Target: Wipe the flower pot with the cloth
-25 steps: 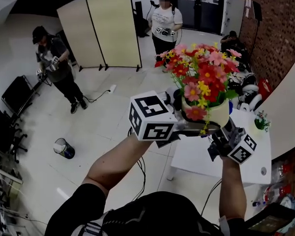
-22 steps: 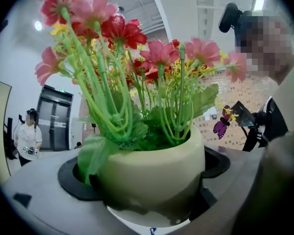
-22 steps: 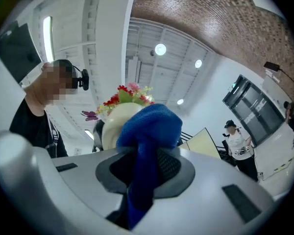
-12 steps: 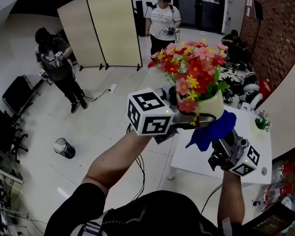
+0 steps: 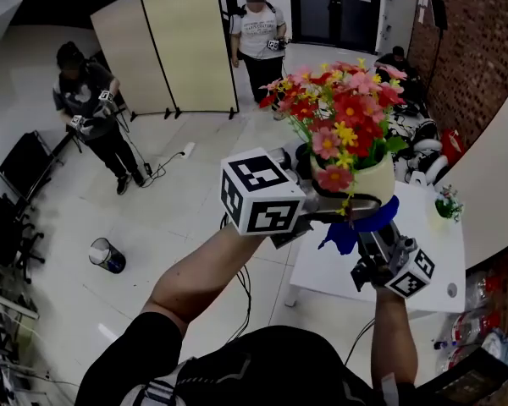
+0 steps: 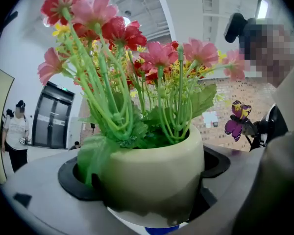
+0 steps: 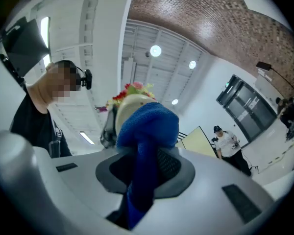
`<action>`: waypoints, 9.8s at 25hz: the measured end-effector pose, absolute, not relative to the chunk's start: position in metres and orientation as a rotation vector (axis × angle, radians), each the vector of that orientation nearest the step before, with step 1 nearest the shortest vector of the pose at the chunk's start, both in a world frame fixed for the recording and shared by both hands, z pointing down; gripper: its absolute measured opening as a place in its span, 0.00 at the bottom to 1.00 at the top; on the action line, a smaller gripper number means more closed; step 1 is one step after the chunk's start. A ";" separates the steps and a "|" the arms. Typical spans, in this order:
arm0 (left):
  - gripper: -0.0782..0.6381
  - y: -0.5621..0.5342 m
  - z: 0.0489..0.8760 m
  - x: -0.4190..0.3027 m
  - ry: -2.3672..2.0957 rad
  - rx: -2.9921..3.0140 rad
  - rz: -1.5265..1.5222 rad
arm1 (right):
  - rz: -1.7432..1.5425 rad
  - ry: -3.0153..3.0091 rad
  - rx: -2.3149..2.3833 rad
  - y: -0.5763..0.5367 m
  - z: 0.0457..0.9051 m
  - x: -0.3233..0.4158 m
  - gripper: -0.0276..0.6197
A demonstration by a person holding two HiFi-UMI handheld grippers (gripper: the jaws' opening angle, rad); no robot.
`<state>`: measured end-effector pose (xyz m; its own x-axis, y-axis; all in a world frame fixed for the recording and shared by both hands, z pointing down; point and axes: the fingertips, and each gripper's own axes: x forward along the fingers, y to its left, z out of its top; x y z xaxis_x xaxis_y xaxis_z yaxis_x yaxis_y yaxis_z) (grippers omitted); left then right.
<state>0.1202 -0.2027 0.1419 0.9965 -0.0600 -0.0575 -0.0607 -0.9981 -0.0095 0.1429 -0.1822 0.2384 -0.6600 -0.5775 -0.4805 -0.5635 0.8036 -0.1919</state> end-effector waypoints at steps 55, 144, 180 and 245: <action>0.92 -0.223 0.152 0.116 0.159 -3.109 0.137 | -0.027 2.402 -0.562 -0.151 0.207 0.095 0.14; 0.92 -0.216 0.668 0.146 -0.158 -2.980 -0.260 | -0.283 2.612 -1.924 -0.161 0.512 0.221 0.14; 0.94 -0.219 0.613 0.004 0.238 -3.261 -0.195 | -0.376 2.561 -1.942 -0.146 0.444 0.177 0.14; 0.12 0.317 0.271 -0.097 0.888 -3.032 0.064 | -0.061 2.635 -1.663 0.367 0.284 0.037 0.14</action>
